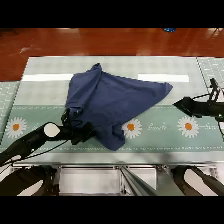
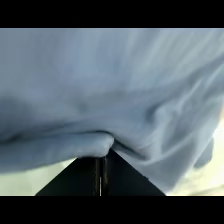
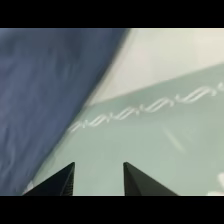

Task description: Fold the shirts.

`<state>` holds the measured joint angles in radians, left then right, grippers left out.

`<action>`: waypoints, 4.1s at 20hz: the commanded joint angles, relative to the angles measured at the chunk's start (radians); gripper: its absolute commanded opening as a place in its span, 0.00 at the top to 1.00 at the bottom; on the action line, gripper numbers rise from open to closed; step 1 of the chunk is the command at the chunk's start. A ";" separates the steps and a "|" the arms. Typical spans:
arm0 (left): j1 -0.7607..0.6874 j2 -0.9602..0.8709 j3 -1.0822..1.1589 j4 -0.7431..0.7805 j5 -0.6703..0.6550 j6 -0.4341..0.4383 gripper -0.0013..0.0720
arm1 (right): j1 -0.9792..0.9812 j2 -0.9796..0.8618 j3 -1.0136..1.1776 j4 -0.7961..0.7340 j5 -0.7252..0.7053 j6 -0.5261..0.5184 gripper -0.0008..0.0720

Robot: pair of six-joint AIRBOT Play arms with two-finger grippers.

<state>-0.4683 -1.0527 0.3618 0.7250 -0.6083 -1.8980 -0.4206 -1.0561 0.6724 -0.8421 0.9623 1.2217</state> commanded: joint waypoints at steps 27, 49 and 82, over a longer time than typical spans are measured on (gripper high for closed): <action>0.112 0.018 0.122 -0.027 -0.027 0.139 0.96 | 0.187 -0.862 0.937 0.018 0.188 0.100 0.95; 0.899 0.213 1.664 0.043 -0.657 0.473 0.96 | 0.185 0.224 1.387 -0.416 0.392 0.230 0.96; 0.518 -0.871 1.570 0.477 -0.315 0.161 0.97 | 0.187 -0.840 1.210 -0.105 0.069 0.211 0.96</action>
<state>0.0479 -1.7546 1.8030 1.2110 -0.8917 -1.6531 -0.2329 -1.7088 1.7191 -0.9867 1.0225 1.3865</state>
